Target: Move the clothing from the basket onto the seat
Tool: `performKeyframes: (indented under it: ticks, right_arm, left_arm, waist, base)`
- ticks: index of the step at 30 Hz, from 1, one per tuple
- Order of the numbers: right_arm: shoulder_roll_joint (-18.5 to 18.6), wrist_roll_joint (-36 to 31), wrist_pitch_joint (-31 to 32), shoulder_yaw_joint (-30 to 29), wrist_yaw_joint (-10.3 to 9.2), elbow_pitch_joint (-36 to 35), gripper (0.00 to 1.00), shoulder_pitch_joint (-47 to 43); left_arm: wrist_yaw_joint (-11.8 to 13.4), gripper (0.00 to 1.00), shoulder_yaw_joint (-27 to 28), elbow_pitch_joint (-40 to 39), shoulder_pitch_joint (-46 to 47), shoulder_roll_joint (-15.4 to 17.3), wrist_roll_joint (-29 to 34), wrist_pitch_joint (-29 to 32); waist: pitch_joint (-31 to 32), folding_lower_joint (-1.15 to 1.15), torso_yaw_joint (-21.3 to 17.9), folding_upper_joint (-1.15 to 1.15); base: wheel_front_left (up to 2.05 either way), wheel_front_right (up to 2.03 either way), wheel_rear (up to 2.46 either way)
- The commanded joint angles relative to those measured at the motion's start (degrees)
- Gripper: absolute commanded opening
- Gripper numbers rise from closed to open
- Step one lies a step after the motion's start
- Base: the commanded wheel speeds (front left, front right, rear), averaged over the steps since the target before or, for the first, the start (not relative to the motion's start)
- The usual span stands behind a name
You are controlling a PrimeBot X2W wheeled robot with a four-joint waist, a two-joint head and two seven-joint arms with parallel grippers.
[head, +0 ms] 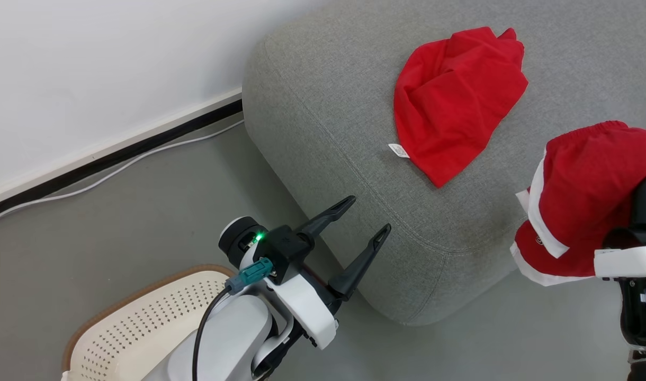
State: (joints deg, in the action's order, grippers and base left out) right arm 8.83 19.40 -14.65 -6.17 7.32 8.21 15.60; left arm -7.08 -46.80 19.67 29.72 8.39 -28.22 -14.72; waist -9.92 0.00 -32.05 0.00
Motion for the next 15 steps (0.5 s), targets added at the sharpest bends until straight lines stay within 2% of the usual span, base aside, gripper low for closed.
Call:
performKeyframes:
  ticks: [1, 7, 15]
  right_arm:
    - [0.8, -0.7, -0.3, 0.0, 0.17, -2.2, 0.0, 0.0]
    - [2.2, -1.1, -0.3, -0.9, 0.17, -2.0, 0.0, 1.8]
    - [7.3, -0.3, -0.3, -2.9, 0.17, 1.7, 0.0, 14.2]
  left_arm:
    - [-0.4, 1.0, 1.2, -1.1, 3.0, 0.4, -0.5, -0.3]
    - [-0.4, 1.0, 0.2, -1.3, 4.1, 0.8, -0.3, -0.3]
    - [-0.4, 1.0, 0.6, -1.5, 6.1, 2.6, 2.0, -0.3]
  waist:
    - [-0.8, 0.0, -0.1, 0.0]
    - [-3.9, 0.0, -0.1, 0.0]
    - [-11.7, 0.0, 0.2, 0.0]
  base:
    - [0.0, 0.0, 0.0]
    - [0.0, 0.0, 0.0]
    - [0.0, 0.0, 0.0]
